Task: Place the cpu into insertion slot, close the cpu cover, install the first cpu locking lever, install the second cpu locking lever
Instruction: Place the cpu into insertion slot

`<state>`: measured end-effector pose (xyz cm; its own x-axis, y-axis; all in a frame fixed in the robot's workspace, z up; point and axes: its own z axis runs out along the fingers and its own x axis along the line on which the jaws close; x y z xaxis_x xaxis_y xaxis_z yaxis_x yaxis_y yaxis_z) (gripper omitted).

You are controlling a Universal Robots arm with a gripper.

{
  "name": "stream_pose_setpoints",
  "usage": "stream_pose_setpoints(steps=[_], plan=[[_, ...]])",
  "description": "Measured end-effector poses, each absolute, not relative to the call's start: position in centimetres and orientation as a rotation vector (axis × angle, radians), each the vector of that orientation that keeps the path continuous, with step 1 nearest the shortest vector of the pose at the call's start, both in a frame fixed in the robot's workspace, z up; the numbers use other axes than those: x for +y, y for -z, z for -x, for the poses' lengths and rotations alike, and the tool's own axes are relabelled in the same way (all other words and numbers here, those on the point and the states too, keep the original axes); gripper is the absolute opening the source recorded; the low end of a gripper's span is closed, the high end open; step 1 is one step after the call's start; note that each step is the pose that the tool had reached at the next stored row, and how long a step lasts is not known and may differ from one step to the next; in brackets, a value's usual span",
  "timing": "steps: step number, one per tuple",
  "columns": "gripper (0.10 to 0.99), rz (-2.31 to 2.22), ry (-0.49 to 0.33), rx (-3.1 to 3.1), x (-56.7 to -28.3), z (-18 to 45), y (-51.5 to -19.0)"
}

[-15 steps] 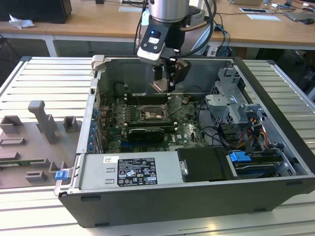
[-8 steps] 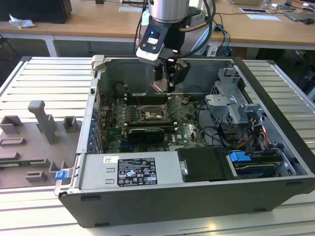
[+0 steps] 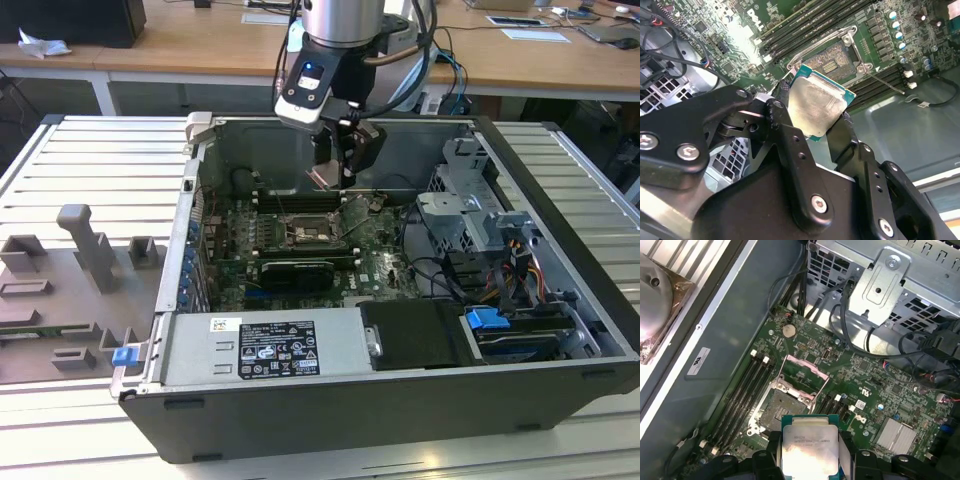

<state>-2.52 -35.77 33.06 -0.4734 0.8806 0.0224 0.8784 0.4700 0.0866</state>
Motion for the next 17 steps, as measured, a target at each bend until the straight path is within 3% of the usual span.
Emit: stream_pose_setpoints(steps=[17], plan=[[0.541, -1.85, -0.128, 2.495, -35.77, 2.53, -32.36]])
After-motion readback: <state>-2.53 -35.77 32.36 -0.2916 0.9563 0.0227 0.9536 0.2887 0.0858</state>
